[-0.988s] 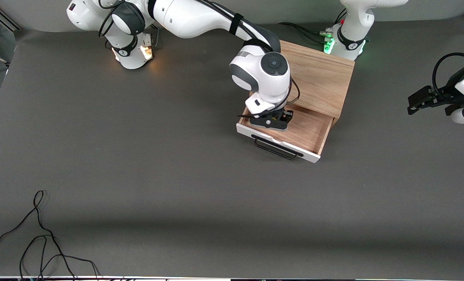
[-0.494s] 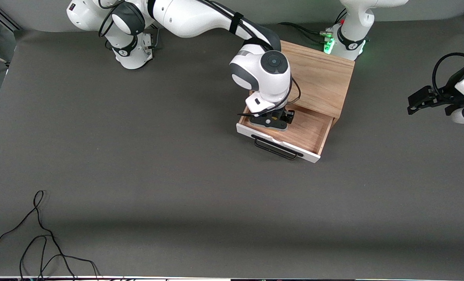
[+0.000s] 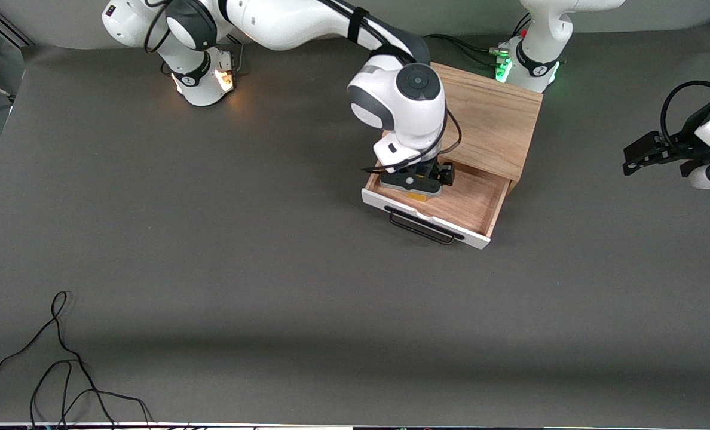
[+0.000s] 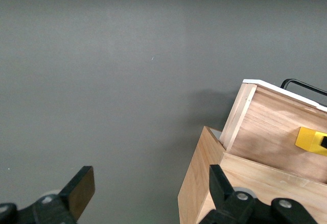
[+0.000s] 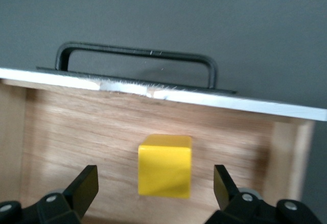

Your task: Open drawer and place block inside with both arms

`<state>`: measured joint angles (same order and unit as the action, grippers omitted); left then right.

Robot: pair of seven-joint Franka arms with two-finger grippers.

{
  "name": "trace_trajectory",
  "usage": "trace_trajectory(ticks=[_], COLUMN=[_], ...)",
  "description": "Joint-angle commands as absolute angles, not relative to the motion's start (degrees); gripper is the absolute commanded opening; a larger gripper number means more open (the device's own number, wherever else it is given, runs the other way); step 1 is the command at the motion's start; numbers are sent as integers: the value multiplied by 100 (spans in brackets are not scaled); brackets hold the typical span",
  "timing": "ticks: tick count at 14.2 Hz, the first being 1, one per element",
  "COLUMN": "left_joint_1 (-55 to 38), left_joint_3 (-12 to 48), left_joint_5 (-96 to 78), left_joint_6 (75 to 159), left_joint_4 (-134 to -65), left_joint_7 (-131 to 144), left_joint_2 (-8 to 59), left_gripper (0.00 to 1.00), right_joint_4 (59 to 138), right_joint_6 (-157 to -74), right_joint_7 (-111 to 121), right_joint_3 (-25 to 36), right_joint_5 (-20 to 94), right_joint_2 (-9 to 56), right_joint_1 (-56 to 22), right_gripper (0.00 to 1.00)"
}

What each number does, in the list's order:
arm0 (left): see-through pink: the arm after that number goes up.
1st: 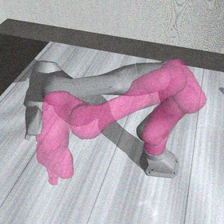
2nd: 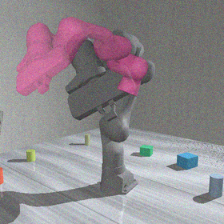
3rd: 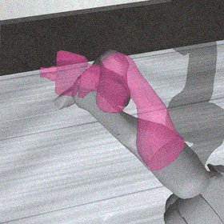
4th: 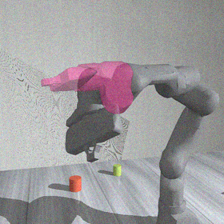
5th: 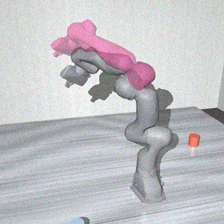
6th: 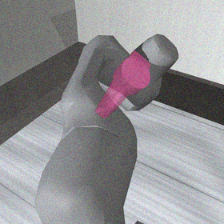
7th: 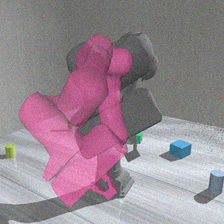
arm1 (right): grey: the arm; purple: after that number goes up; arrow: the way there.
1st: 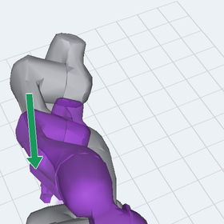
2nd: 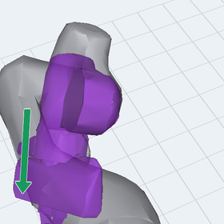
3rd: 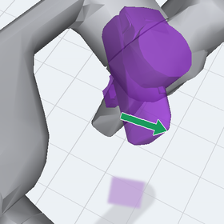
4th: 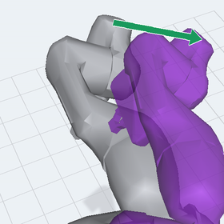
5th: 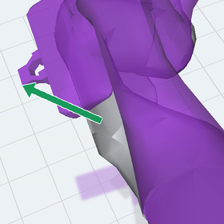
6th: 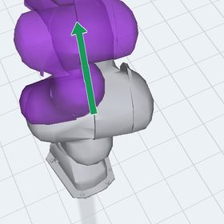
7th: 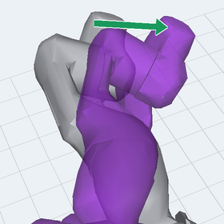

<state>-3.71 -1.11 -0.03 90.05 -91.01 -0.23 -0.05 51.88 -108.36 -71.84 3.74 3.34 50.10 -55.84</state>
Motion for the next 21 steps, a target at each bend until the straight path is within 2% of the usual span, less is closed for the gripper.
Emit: trace_trajectory(ticks=[1,4,6,9,12,17,21], left_joint_1=[-343,-334,-334,-343,-352,-343,-343], left_joint_3=[-70,-70,-70,-70,-70,-70,-70], left_joint_5=[62,53,53,62,62,79,79], left_joint_6=[8991,8982,8974,8965,8904,8868,8825], left_joint_4=[-9176,-9193,-9193,-9202,-9228,-9237,-9237], left_joint_7=[-105,-105,-105,-105,-105,-105,-105], left_joint_2=[-88,-88,-88,-88,-88,-88,-88], left_gripper=[100,100,100,100,100,100,100], right_joint_4=[5256,5273,5579,6387,7143,8971,10009], right_joint_6=[-10355,-9880,-9652,-9606,-9598,-9606,-9843], right_joint_7=[-7129,-6401,-5909,-5320,-4346,-2648,-1839], right_joint_3=[387,387,378,395,361,352,343], right_joint_5=[272,281,299,316,343,334,290], right_joint_2=[4405,3974,3501,2710,1989,512,-271], right_joint_1=[-5363,-4985,-4599,-4133,-3334,-2252,-1426], right_gripper=[100,100,100,100,100,100,100])
